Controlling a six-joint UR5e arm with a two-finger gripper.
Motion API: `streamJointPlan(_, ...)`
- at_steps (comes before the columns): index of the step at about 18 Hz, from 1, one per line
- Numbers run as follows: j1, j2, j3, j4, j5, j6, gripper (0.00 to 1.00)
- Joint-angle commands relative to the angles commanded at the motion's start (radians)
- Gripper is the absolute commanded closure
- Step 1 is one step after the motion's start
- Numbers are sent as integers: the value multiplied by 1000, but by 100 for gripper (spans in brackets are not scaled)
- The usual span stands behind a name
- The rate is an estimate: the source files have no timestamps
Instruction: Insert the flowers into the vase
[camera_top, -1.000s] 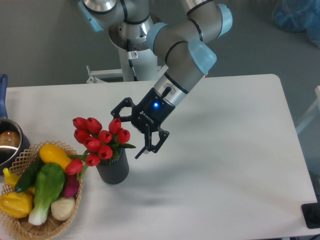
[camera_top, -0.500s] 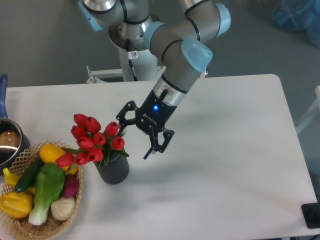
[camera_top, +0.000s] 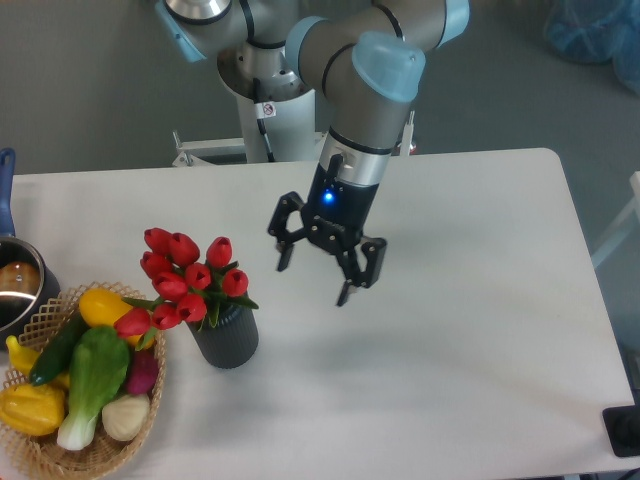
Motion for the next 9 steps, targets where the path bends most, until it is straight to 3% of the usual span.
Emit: streamJointPlan(9,0,-11,2,-3,181,3,0)
